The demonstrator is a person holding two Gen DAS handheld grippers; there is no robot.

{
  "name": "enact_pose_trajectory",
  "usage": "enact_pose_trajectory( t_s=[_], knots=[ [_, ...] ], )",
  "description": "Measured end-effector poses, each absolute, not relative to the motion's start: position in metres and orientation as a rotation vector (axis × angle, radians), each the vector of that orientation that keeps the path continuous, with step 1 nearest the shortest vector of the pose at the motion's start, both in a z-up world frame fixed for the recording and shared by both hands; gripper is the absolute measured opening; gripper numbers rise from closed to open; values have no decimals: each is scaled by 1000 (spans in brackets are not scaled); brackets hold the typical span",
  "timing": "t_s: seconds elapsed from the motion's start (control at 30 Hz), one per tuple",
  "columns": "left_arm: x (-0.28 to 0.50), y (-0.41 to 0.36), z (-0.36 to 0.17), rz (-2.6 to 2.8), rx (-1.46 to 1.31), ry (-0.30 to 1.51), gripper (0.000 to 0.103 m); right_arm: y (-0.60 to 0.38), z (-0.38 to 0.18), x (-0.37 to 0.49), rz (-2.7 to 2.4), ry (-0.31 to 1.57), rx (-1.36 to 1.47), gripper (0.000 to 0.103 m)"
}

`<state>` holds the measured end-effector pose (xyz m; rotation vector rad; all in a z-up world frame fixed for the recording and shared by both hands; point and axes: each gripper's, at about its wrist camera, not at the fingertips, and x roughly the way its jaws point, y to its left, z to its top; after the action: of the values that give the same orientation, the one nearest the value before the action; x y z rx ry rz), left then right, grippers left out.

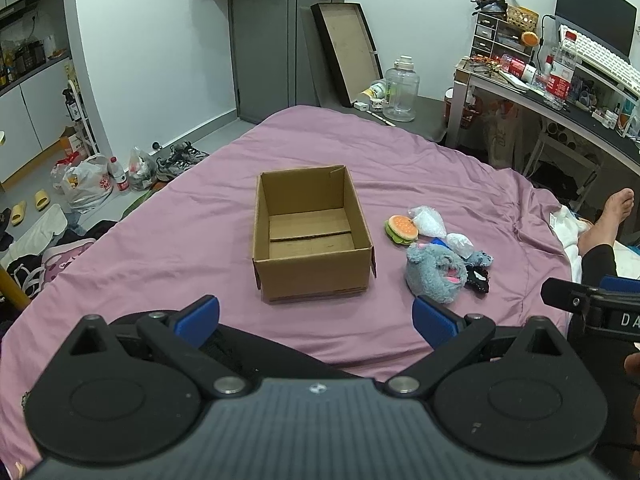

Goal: Organize soft objects

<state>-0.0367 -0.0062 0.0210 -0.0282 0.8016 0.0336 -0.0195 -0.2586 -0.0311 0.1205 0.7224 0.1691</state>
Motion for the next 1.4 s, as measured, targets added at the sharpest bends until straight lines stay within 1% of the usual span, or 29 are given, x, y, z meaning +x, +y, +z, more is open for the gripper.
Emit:
enact_pose_trajectory(
  t_s=[0.87, 1.4],
  knots=[
    [-42, -6, 20, 31, -15, 802, 102, -263, -36, -19, 171, 730, 139, 103],
    [-28, -17, 7, 36, 24, 816, 102, -265, -48, -12, 142, 748, 134, 103]
  ],
)
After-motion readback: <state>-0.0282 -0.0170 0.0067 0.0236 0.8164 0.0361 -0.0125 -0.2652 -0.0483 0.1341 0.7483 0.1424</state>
